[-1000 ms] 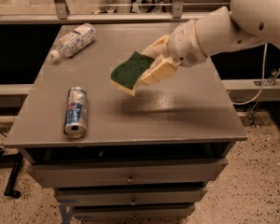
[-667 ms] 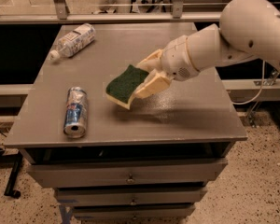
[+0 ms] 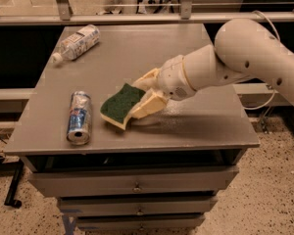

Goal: Move sponge near redbull can

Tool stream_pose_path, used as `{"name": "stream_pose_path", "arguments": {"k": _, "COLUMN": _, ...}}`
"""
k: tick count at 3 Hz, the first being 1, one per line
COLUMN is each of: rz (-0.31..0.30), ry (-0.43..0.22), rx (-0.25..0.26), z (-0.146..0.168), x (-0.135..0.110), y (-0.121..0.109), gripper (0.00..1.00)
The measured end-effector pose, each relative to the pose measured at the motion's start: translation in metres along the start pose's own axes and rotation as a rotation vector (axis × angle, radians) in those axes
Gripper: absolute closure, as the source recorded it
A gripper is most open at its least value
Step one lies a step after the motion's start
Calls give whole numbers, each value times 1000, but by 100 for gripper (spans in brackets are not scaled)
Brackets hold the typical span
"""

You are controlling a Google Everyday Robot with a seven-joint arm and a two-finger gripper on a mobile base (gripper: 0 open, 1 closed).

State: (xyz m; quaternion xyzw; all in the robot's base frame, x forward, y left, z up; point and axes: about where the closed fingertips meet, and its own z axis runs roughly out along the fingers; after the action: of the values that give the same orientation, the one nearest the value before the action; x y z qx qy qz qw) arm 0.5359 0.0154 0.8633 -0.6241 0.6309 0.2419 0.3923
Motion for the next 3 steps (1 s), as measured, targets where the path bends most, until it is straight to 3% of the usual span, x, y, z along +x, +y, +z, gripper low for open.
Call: {"name": "stream_pose_path", "arguments": {"k": 3, "rz": 5, "ry": -40, "rx": -82, "z": 26, "x": -13, "y": 15, "gripper": 13}}
